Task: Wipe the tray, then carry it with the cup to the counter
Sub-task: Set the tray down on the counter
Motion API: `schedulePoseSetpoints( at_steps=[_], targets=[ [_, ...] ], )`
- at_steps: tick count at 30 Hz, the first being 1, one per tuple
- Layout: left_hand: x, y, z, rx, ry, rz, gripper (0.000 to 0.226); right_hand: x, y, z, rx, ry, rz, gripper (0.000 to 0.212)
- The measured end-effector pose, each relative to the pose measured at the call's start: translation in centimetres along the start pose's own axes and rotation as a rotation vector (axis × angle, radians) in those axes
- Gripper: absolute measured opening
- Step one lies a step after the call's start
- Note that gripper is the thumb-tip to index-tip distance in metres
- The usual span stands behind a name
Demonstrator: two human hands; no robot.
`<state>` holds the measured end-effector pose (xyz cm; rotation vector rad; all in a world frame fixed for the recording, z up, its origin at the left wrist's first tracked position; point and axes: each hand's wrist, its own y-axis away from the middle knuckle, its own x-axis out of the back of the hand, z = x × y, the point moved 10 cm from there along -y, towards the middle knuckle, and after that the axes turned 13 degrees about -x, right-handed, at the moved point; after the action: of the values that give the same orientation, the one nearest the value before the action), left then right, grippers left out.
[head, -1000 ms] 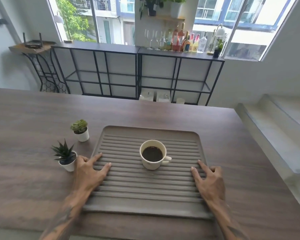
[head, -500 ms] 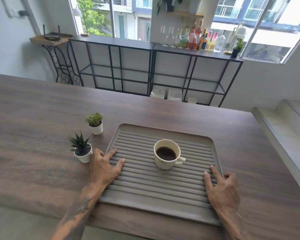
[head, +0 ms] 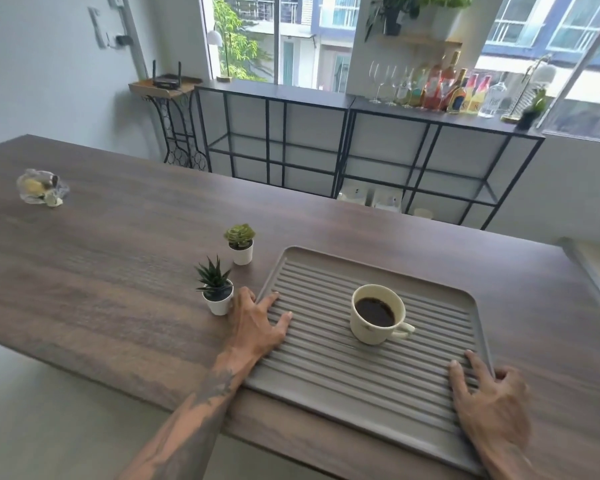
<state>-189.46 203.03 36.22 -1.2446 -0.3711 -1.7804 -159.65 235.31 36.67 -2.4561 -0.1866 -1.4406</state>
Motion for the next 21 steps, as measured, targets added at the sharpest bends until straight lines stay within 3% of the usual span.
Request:
schedulePoseSetpoints(
  at_steps=[5,21],
  targets=[
    [-0.03,-0.06,-0.16,0.000,-0.002,0.017,0.079,-0.03,0.10,-0.27,0.014,0.007,-0.016,0.039],
    [-0.10,-0.09,-0.03,-0.012,-0.038,-0.006,0.073,0.14,0.24,-0.28,0.021,0.003,0.030,0.038]
  ],
)
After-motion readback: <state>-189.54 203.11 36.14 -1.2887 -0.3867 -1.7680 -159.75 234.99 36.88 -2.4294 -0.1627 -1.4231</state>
